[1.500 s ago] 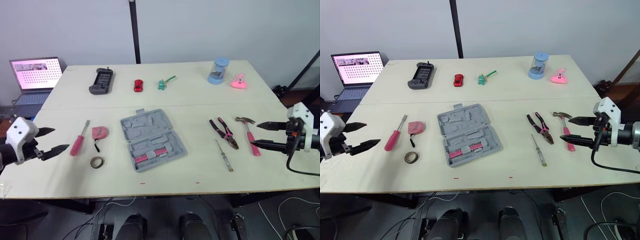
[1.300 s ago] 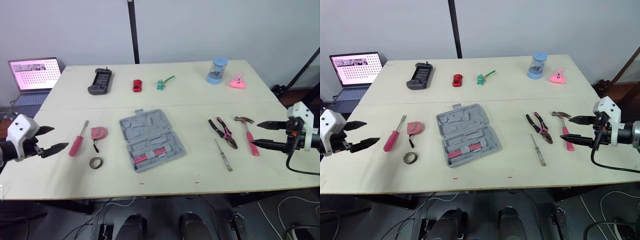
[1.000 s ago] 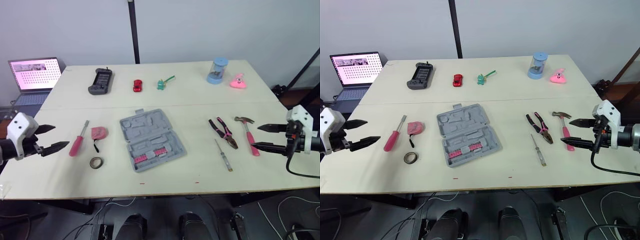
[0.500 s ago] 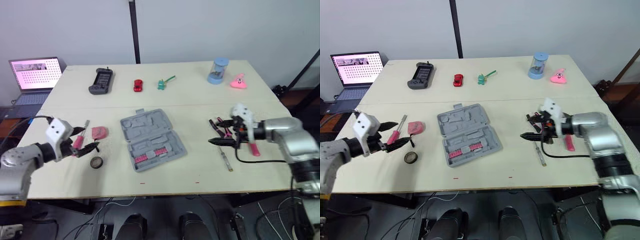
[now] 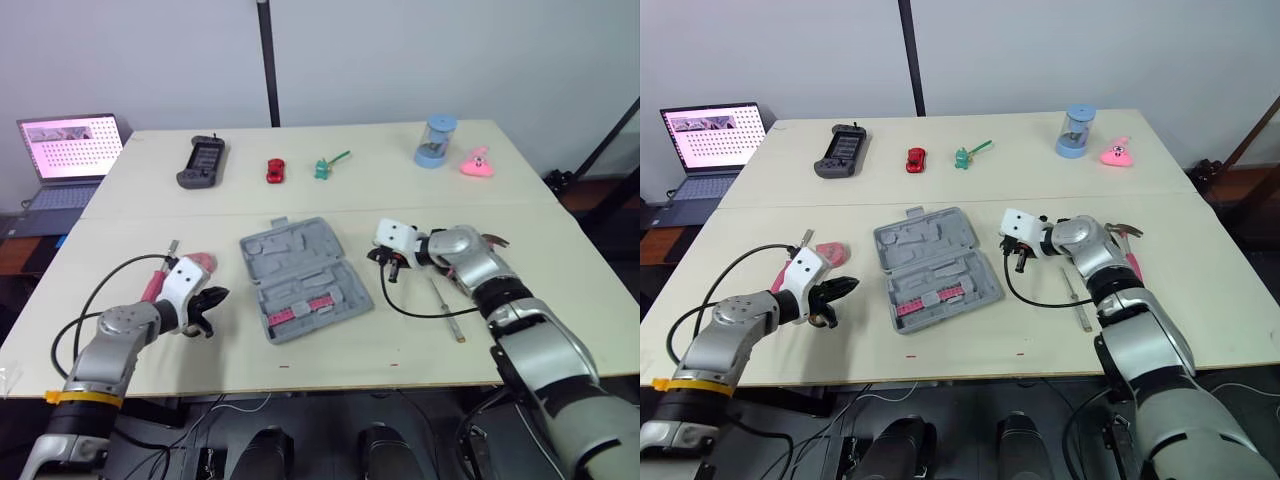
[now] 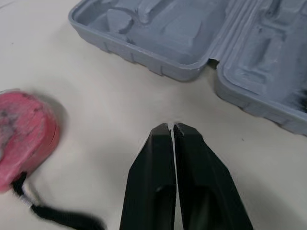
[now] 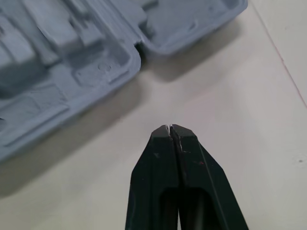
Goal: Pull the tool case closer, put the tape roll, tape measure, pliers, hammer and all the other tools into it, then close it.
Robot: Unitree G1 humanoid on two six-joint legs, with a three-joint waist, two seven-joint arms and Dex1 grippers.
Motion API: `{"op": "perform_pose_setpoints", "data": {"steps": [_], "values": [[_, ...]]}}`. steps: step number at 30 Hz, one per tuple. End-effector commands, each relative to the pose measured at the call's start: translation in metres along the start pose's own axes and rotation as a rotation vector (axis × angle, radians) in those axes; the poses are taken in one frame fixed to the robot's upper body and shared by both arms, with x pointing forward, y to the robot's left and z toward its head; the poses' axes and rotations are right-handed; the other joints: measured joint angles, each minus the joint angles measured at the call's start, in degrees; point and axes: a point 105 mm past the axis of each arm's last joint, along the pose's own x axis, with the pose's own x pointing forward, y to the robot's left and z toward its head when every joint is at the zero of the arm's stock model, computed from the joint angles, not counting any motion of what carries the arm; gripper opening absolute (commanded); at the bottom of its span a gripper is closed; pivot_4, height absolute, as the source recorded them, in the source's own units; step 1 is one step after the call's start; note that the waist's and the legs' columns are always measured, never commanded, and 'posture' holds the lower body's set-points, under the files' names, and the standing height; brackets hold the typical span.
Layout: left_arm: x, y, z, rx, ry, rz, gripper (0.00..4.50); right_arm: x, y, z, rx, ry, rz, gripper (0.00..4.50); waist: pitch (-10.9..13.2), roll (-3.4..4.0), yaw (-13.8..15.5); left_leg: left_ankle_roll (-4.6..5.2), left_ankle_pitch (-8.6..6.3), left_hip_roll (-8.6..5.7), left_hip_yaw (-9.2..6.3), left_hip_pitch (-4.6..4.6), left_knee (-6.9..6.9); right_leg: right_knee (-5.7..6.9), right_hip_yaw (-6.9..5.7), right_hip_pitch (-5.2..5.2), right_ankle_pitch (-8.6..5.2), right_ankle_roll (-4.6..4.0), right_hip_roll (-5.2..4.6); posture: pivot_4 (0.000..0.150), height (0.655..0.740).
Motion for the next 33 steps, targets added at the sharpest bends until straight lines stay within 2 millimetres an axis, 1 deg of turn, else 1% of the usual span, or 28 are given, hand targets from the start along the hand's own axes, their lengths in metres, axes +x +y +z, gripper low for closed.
{"op": "perform_pose_setpoints", "data": {"steps": [1, 6, 11, 14, 16, 18, 19, 21, 23, 27, 30, 33], "values": [[0.01, 0.003, 0.005, 0.036, 0.001, 0.021, 0.05, 0.007, -0.01, 0.022, -0.076, -0.03, -0.046, 0.0, 0.0, 0.0, -0.18, -0.01, 0.0, 0.0, 0.01, 0.0, 0.0, 0.04, 0.0, -0.03, 0.0, 0.0, 0.0, 0.15, 0.6753], [0.028, -0.006, 0.01, 0.027, 0.0, -0.014, 0.05, 0.022, -0.003, 0.026, -0.127, 0.01, -0.047, 0.0, -0.01, -0.02, -0.93, -0.01, 0.01, -0.06, 0.01, -0.06, 0.03, 0.39, 0.0, -0.25, -0.01, -0.01, -0.05, 0.15, 0.6753], [0.039, -0.015, 0.014, 0.027, -0.012, -0.023, 0.05, 0.036, 0.007, 0.038, -0.162, 0.009, -0.025, 0.0, -0.03, -0.01, -1.41, -0.09, 0.05, -0.08, 0.02, -0.43, 0.1, 0.54, 0.01, -0.66, -0.01, -0.01, -0.06, 0.15, 0.6753], [0.042, -0.026, 0.013, 0.025, -0.012, -0.041, 0.05, 0.043, 0.015, 0.047, -0.176, -0.014, 0.003, 0.0, -0.04, -0.01, -1.42, -0.15, 0.1, -0.07, 0.0, -0.59, 0.12, 0.58, 0.01, -0.8, -0.01, -0.01, -0.06, 0.15, 0.6753], [0.043, -0.03, 0.011, 0.028, -0.009, -0.05, 0.05, 0.045, 0.02, 0.049, -0.184, -0.023, 0.025, 0.0, -0.04, -0.01, -1.41, -0.15, 0.1, -0.08, 0.0, -0.59, 0.13, 0.58, 0.01, -0.79, -0.01, -0.01, -0.06, 0.15, 0.6753], [0.043, -0.031, 0.01, 0.064, 0.012, -0.059, 0.05, 0.043, 0.032, 0.045, -0.176, -0.008, 0.144, 0.0, -0.05, 0.0, -1.43, -0.15, 0.09, -0.09, -0.01, -0.59, 0.13, 0.58, 0.01, -0.79, -0.01, -0.01, -0.06, 0.15, 0.6753], [0.043, -0.031, 0.01, 0.086, 0.023, -0.063, 0.05, 0.041, 0.034, 0.046, -0.154, -0.022, 0.187, 0.0, -0.07, 0.0, -1.45, -0.15, 0.09, -0.09, 0.0, -0.59, 0.13, 0.58, 0.01, -0.79, -0.01, -0.01, -0.06, 0.15, 0.6753], [0.043, -0.032, 0.011, 0.102, 0.03, -0.068, 0.05, 0.037, 0.036, 0.047, -0.14, -0.034, 0.231, 0.0, -0.11, 0.01, -1.49, -0.15, 0.09, -0.1, -0.02, -0.58, 0.13, 0.58, 0.0, -0.78, -0.01, -0.01, -0.04, 0.15, 0.6753], [0.043, -0.033, 0.01, 0.117, 0.042, -0.078, 0.05, 0.032, 0.036, 0.041, -0.152, -0.009, 0.261, 0.0, -0.11, 0.01, -1.51, -0.15, 0.09, -0.09, -0.02, -0.57, 0.12, 0.58, 0.0, -0.78, -0.01, -0.01, -0.04, 0.15, 0.6753], [0.045, -0.042, 0.012, 0.08, 0.027, -0.112, 0.05, 0.021, 0.04, 0.034, -0.097, -0.031, 0.329, 0.0, -0.11, 0.01, -1.35, -0.14, 0.09, -0.1, -0.02, -0.57, 0.13, 0.58, 0.0, -0.77, -0.01, -0.01, -0.06, 0.15, 0.6753], [0.046, -0.051, 0.009, 0.085, 0.043, -0.154, 0.05, 0.014, 0.038, 0.027, -0.099, -0.013, 0.333, 0.0, -0.11, 0.01, -1.29, -0.15, 0.09, -0.12, -0.03, -0.57, 0.14, 0.58, -0.01, -0.74, -0.01, -0.01, -0.08, 0.15, 0.6753], [0.049, -0.063, 0.007, 0.111, 0.06, -0.211, 0.05, 0.007, 0.026, 0.023, 0.014, -0.022, 0.286, 0.0, -0.11, 0.01, -1.2, -0.15, 0.09, -0.14, -0.03, -0.58, 0.15, 0.58, -0.01, -0.75, -0.01, -0.01, -0.08, 0.15, 0.6753]]}}
